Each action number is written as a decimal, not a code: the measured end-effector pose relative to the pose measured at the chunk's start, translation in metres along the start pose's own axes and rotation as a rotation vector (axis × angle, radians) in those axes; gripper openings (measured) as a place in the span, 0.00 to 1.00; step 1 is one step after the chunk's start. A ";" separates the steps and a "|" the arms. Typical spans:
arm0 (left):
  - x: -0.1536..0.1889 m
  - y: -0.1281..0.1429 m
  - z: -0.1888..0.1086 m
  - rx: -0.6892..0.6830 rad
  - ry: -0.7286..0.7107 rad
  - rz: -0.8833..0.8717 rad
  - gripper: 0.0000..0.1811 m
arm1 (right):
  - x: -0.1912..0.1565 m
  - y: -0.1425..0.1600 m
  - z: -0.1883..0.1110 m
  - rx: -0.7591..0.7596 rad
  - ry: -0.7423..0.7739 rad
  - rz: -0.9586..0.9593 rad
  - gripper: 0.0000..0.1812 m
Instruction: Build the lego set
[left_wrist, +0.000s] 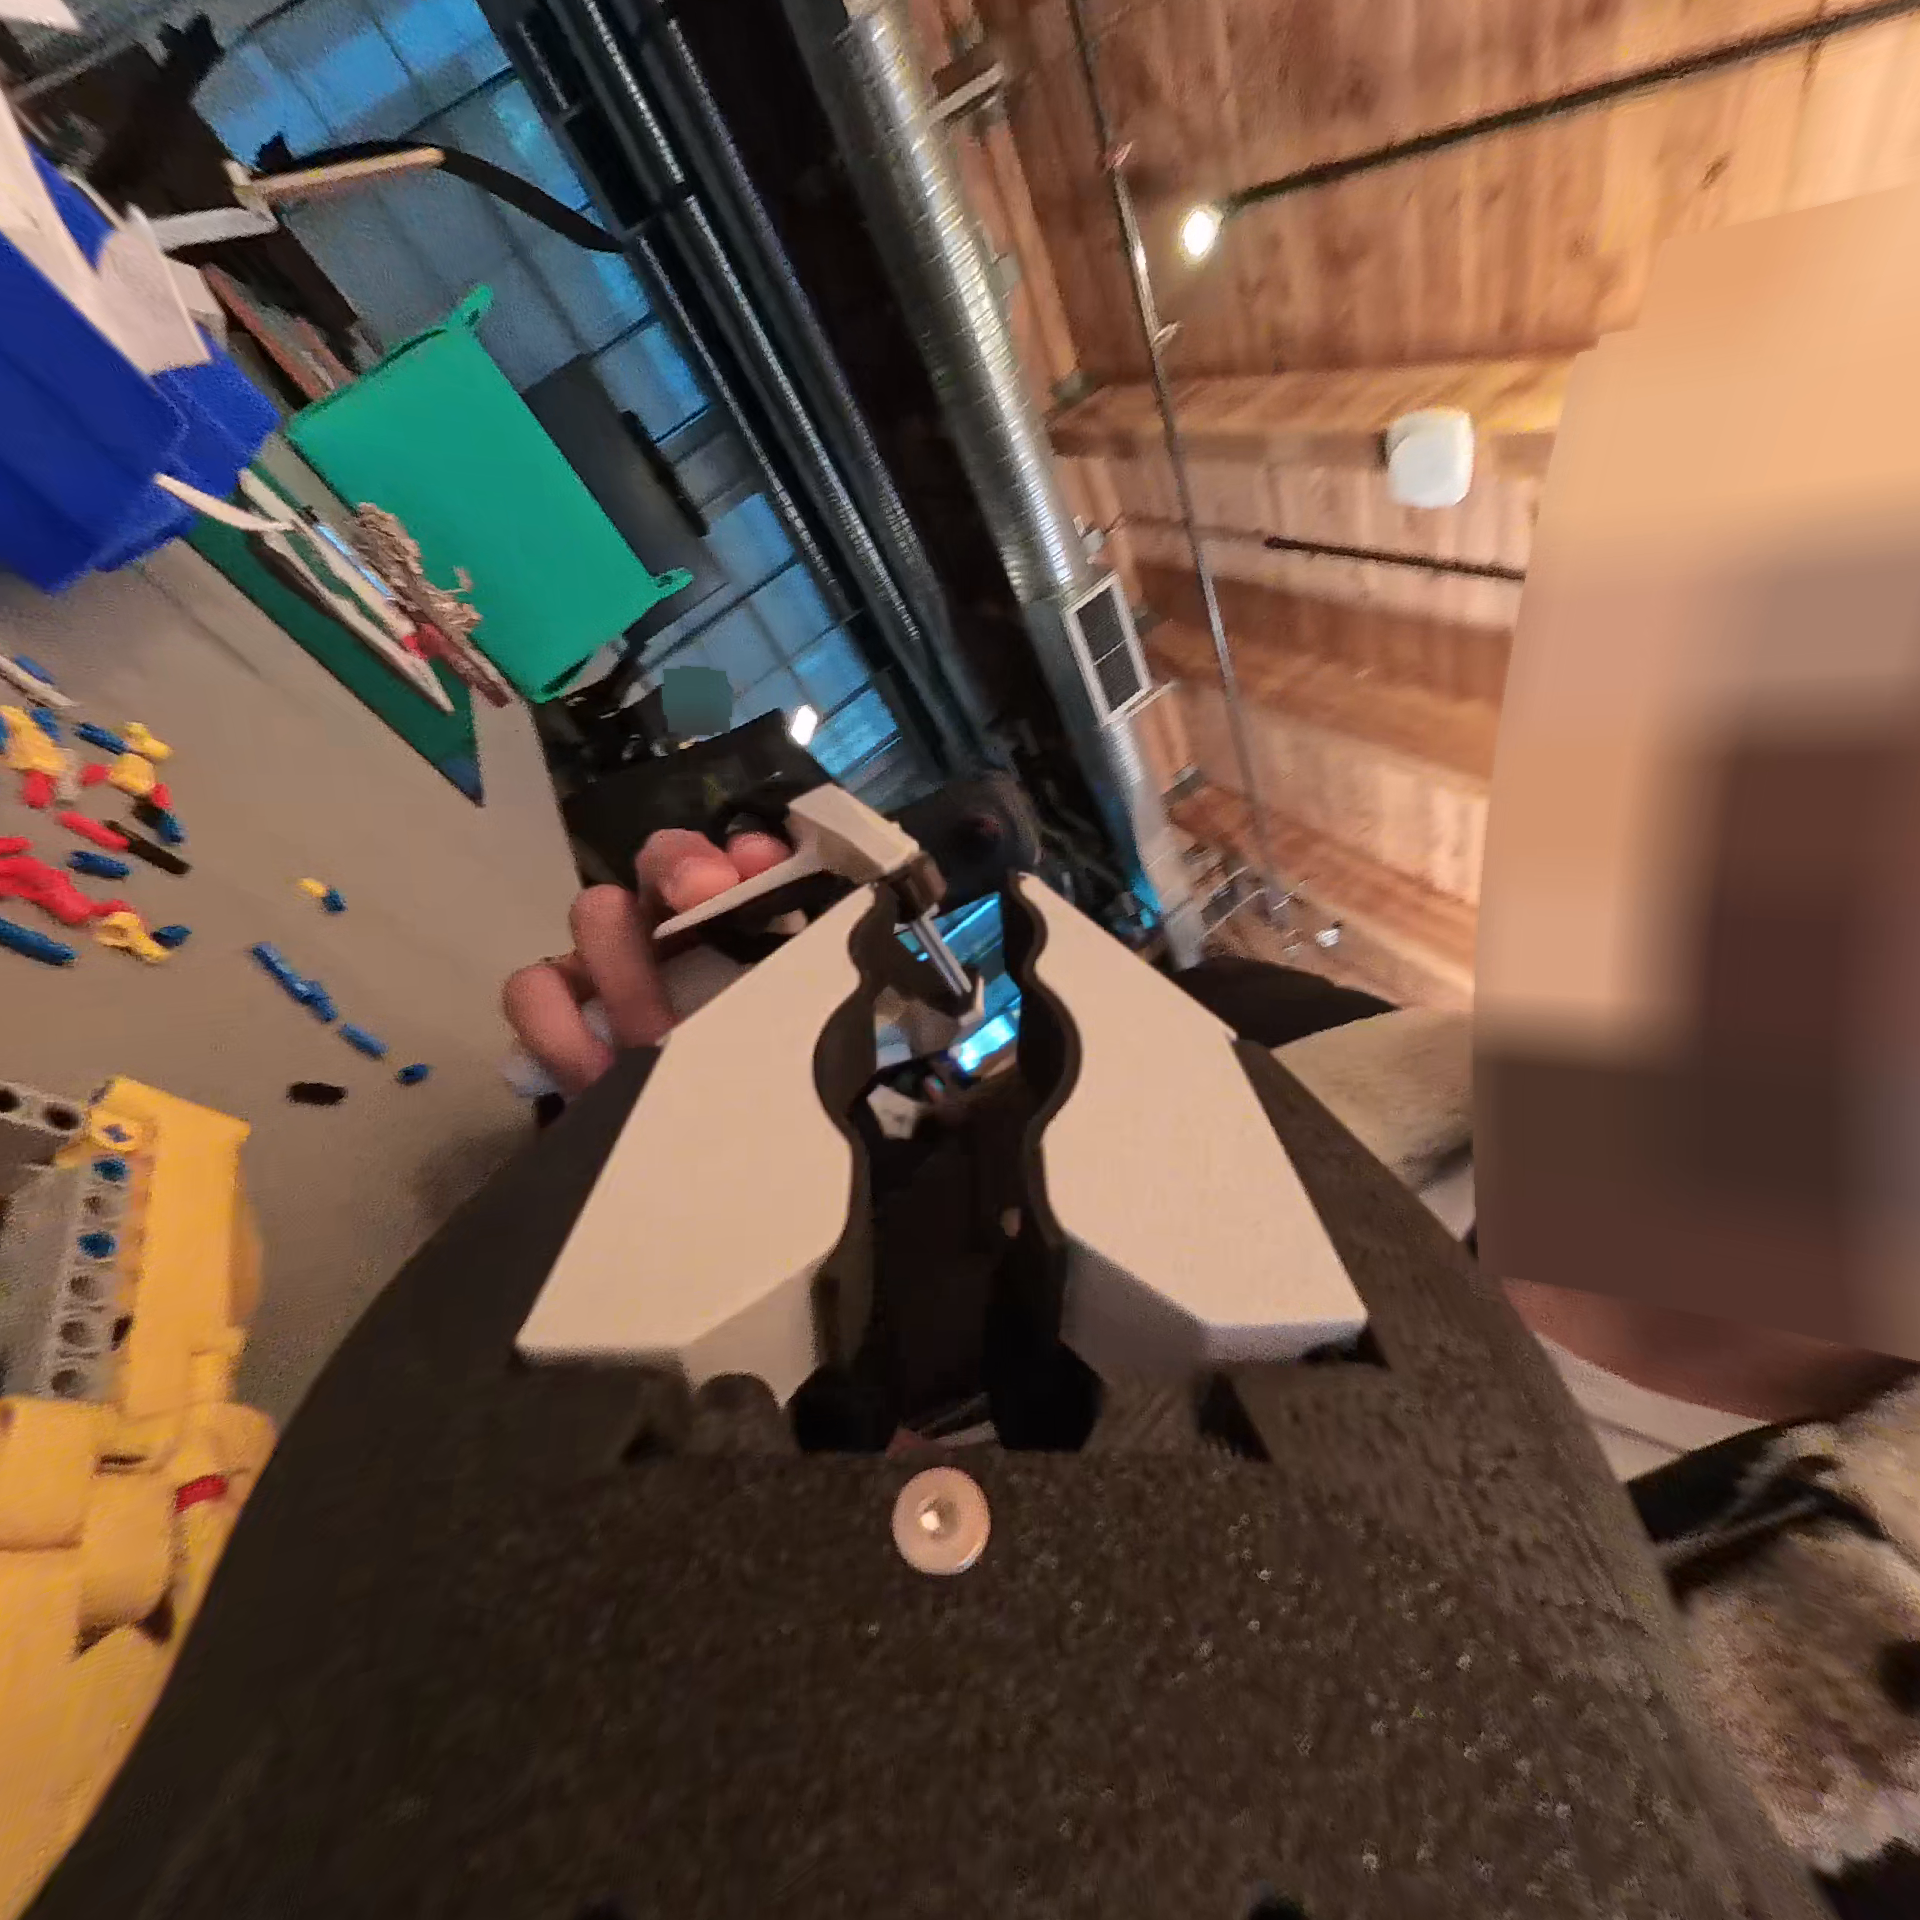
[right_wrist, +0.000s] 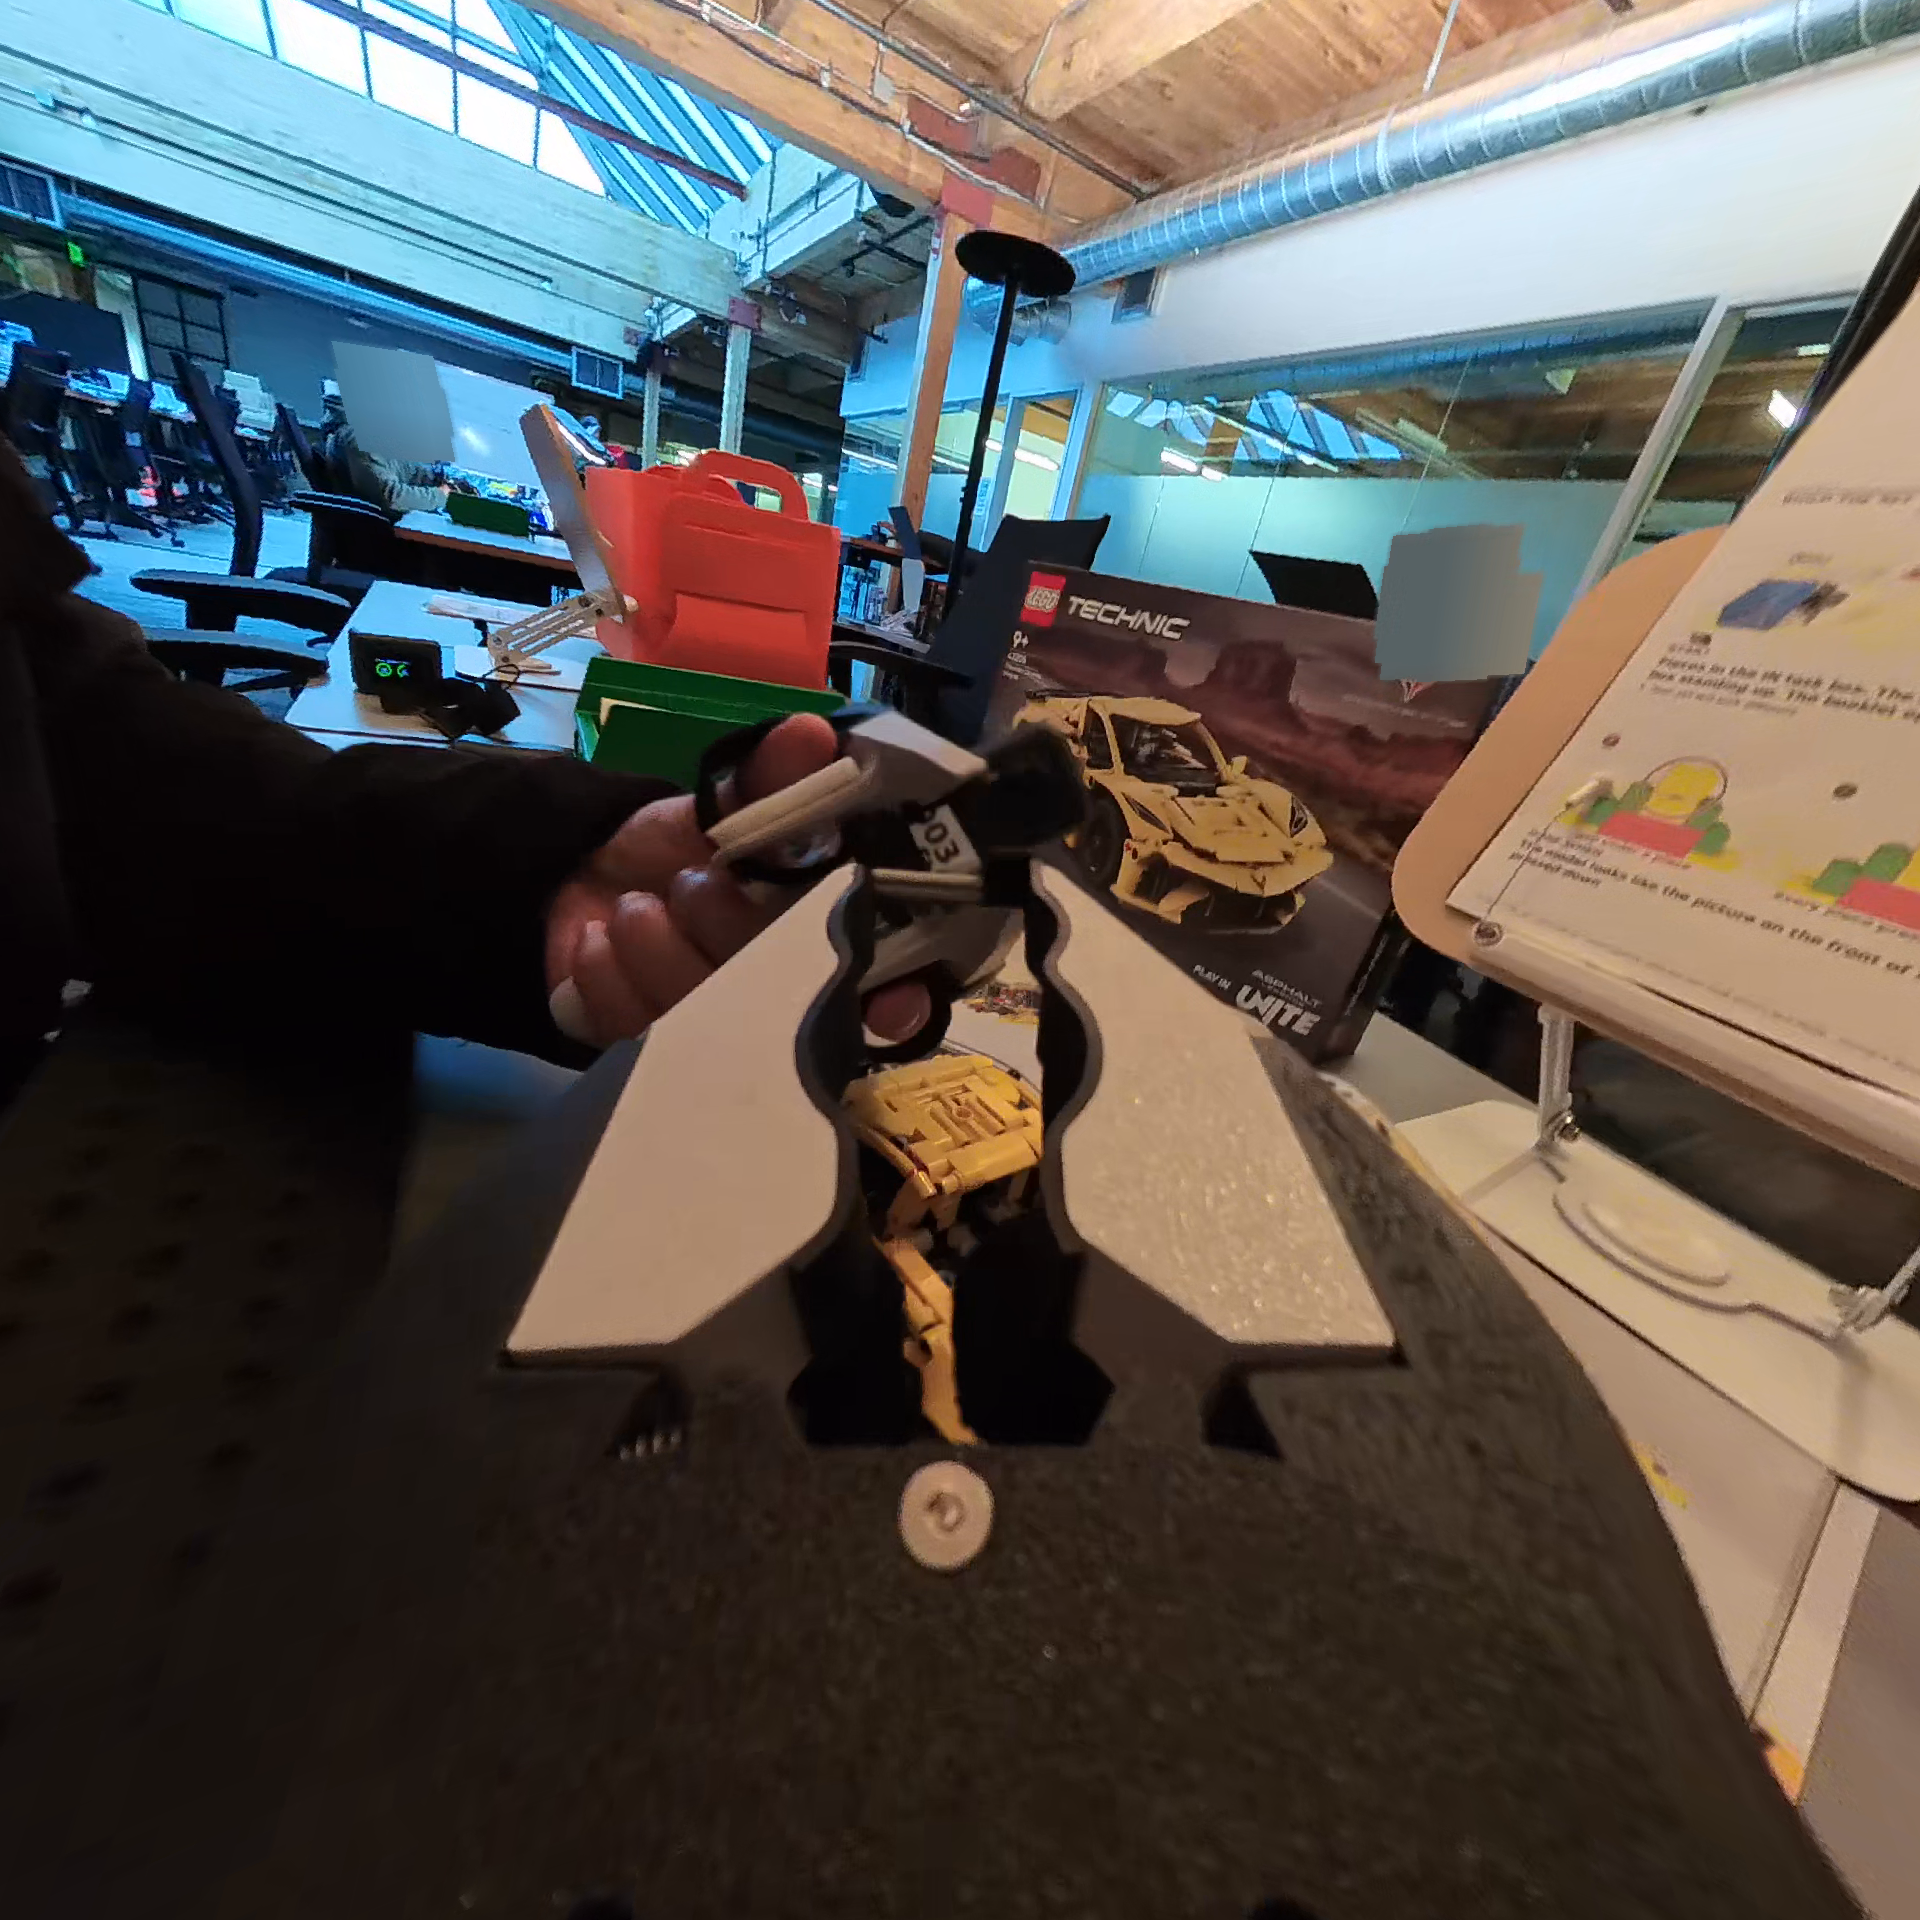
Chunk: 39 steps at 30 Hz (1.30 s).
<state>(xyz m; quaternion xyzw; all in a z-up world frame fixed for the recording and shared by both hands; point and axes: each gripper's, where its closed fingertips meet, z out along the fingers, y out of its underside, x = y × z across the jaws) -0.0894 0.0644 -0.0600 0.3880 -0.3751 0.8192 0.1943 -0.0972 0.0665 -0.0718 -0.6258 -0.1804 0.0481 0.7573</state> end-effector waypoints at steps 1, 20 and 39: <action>-0.001 0.000 0.000 0.004 0.010 -0.024 0.11 | -0.002 -0.002 0.000 0.011 -0.007 -0.014 0.15; -0.017 0.028 -0.006 -0.251 -0.206 0.142 0.04 | -0.018 0.023 0.005 -0.115 -0.042 -0.150 0.21; -0.066 0.015 -0.027 -0.215 -0.523 0.224 0.04 | 0.007 0.079 0.002 -0.571 0.235 -0.509 0.20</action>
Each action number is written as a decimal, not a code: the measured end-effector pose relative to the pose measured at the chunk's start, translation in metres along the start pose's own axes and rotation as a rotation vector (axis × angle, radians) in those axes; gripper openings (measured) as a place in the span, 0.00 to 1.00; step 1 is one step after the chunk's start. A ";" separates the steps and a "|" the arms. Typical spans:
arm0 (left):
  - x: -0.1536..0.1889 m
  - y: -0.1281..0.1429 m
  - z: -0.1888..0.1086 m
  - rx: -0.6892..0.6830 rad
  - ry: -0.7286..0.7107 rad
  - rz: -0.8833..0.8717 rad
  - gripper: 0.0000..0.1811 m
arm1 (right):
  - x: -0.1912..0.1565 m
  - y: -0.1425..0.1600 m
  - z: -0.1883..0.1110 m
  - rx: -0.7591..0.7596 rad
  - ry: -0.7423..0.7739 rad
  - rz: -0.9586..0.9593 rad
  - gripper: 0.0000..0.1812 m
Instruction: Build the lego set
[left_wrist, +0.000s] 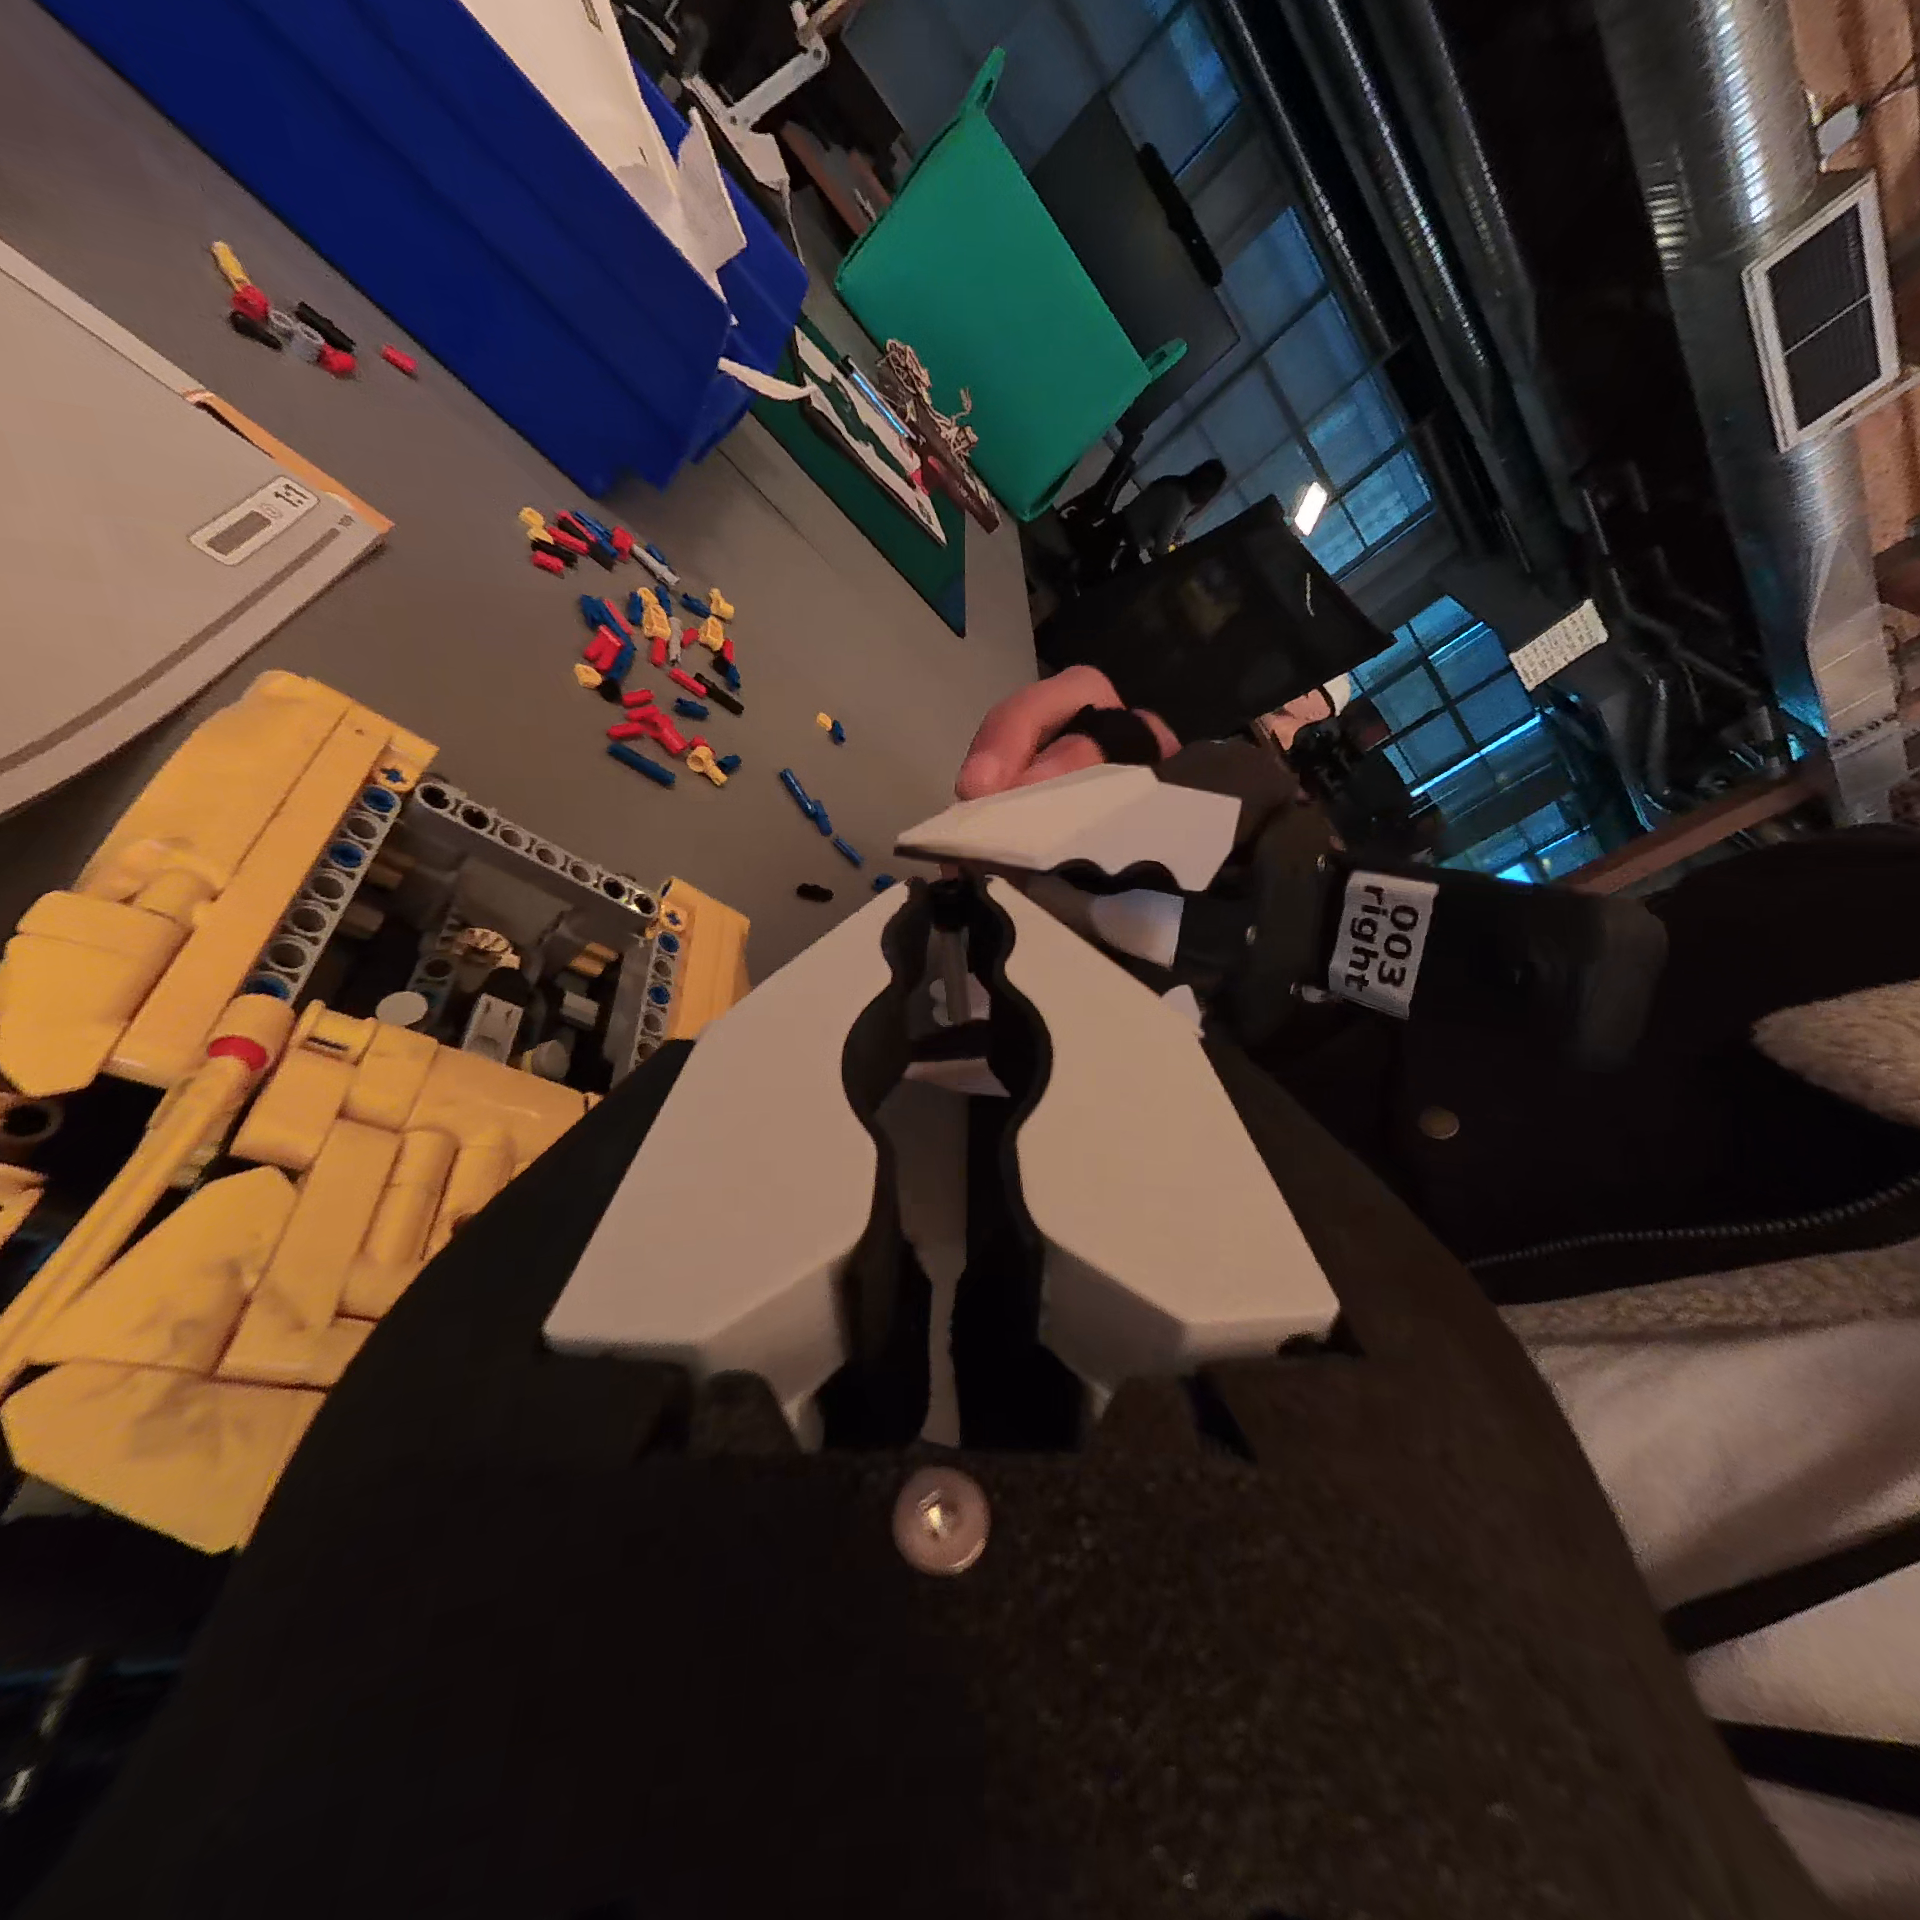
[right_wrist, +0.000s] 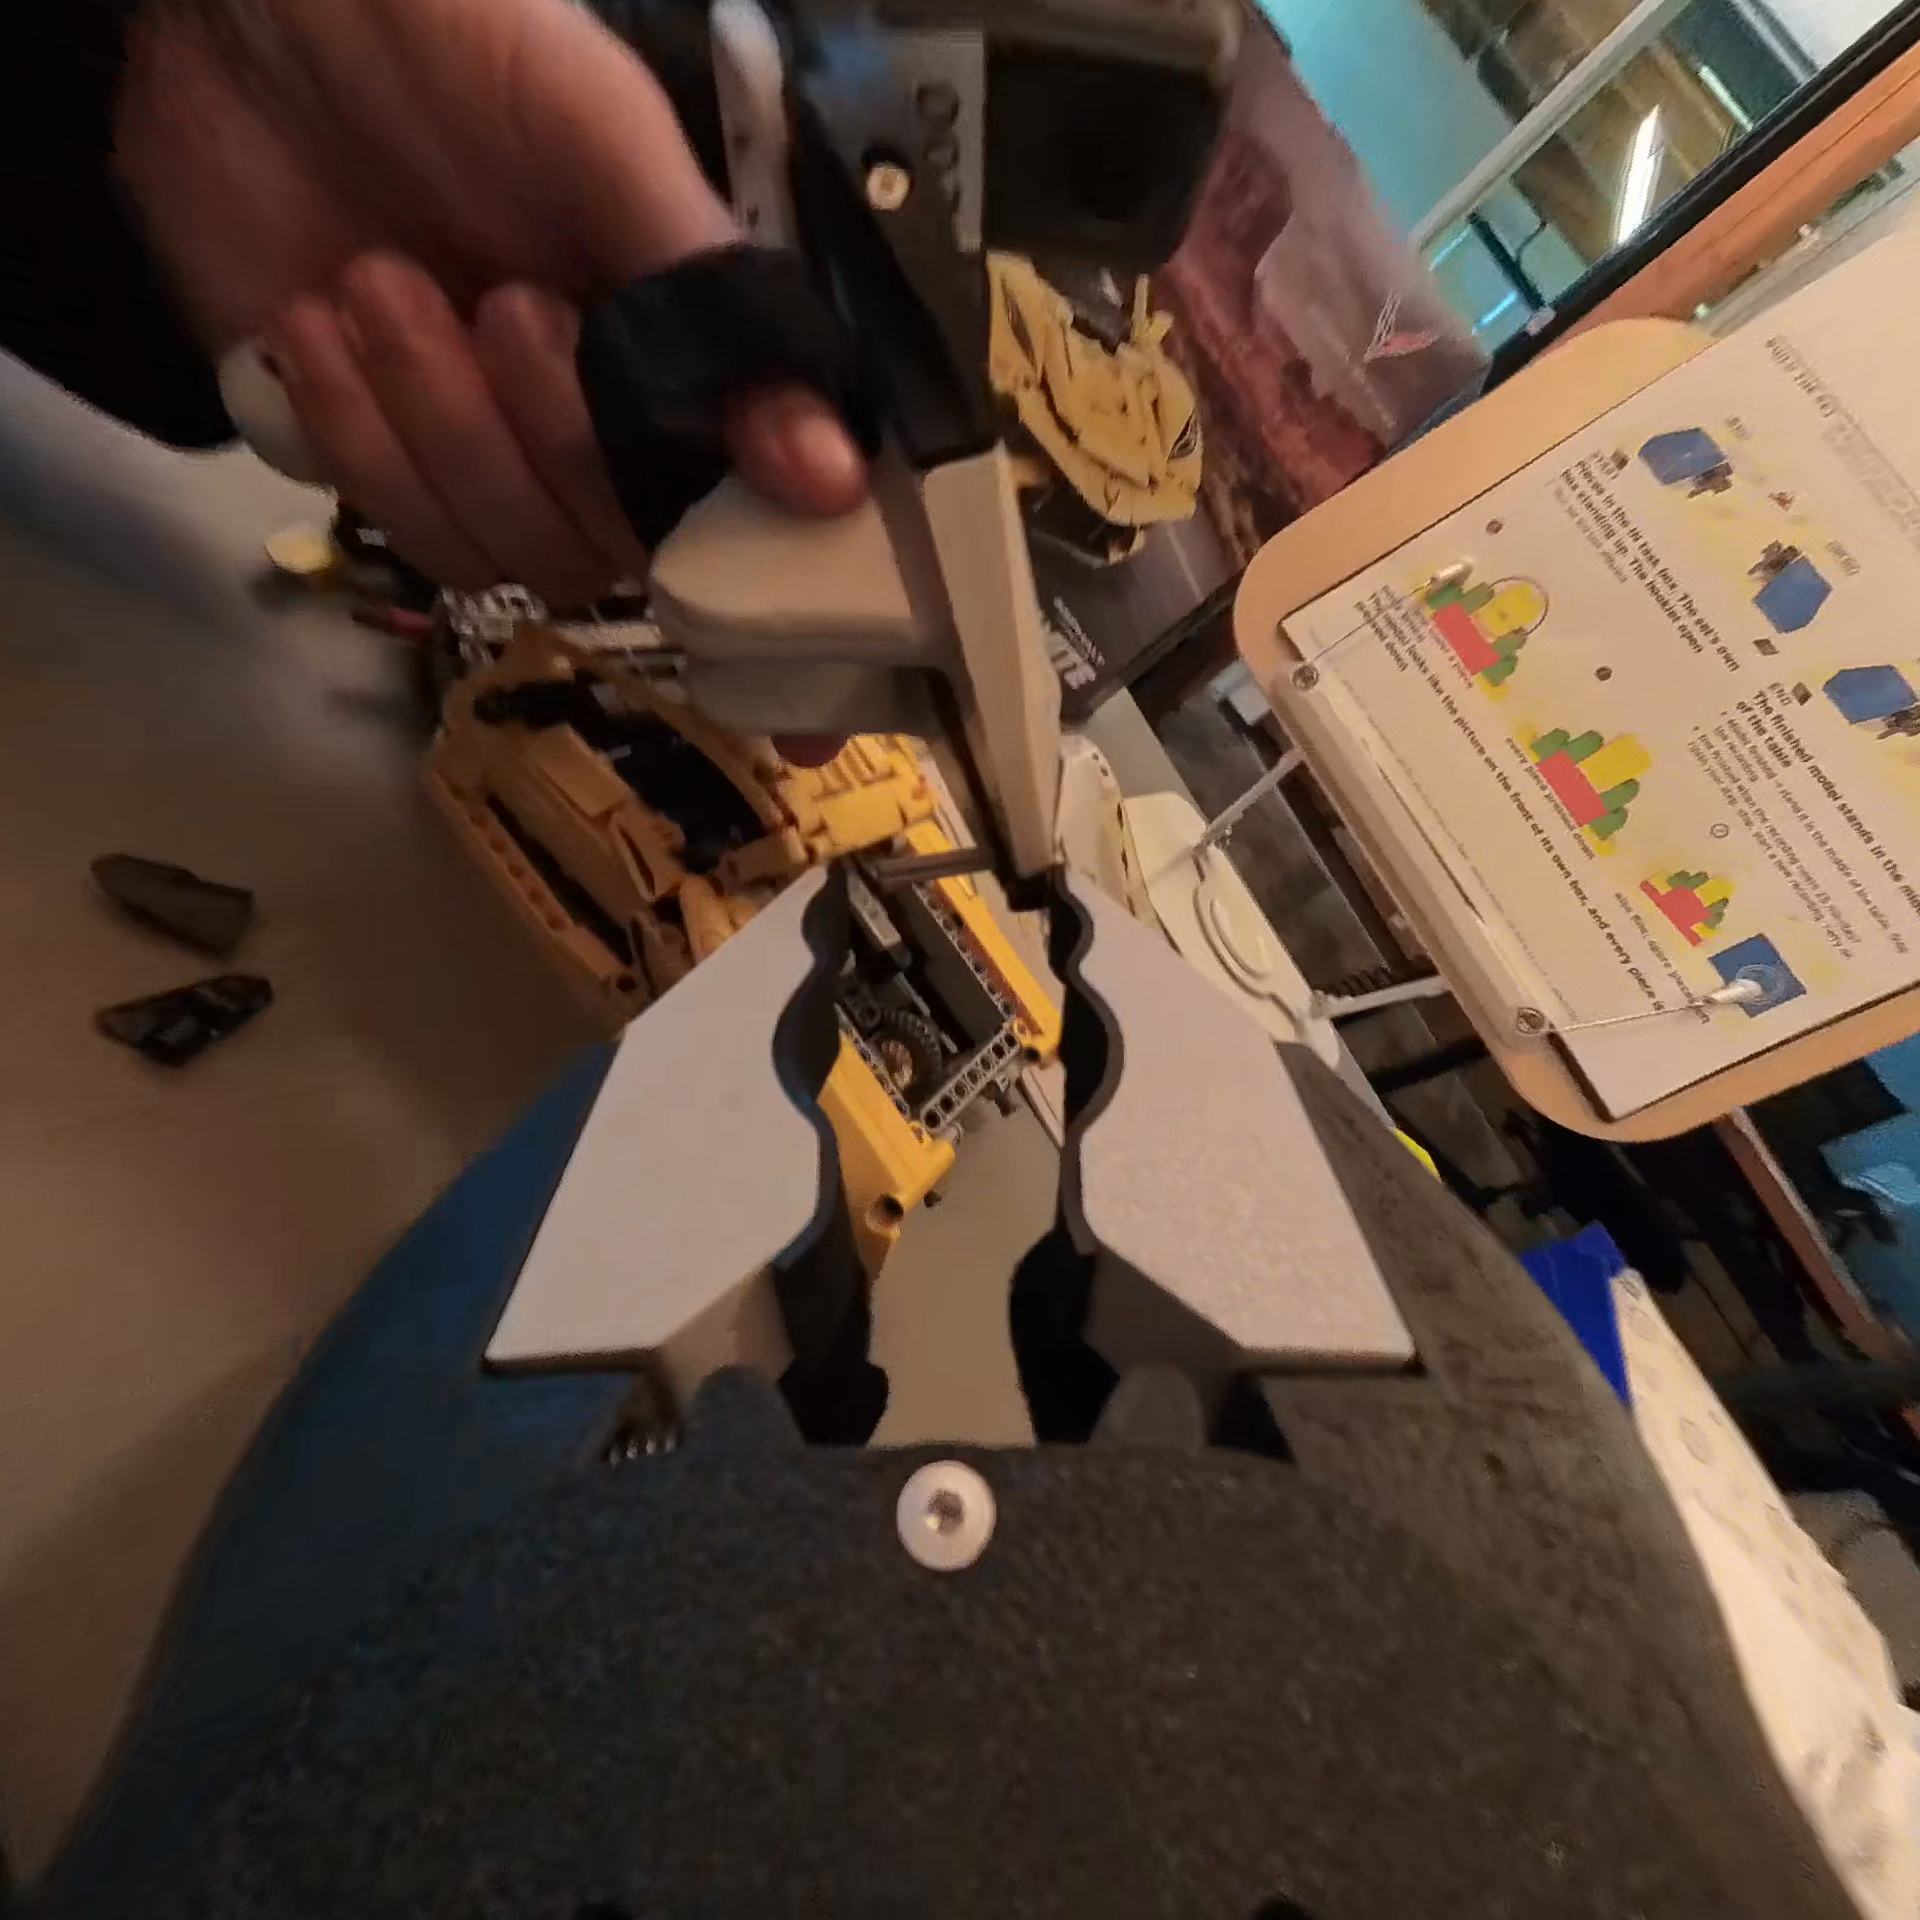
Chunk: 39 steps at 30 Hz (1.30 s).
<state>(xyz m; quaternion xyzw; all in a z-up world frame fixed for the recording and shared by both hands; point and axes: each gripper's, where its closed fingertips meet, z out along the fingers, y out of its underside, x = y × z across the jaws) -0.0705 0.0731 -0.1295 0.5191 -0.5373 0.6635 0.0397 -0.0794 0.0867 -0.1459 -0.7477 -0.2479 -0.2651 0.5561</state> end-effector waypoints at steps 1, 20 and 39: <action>-0.001 0.002 0.000 -0.014 -0.012 0.015 0.04 | -0.001 0.004 0.001 -0.029 0.003 -0.021 0.20; 0.004 0.011 0.008 -0.019 -0.020 0.103 0.04 | 0.006 0.009 -0.006 -0.104 -0.086 0.082 0.03; 0.004 0.013 0.013 -0.002 0.039 0.001 0.04 | -0.007 0.017 0.004 -0.178 -0.071 0.112 0.20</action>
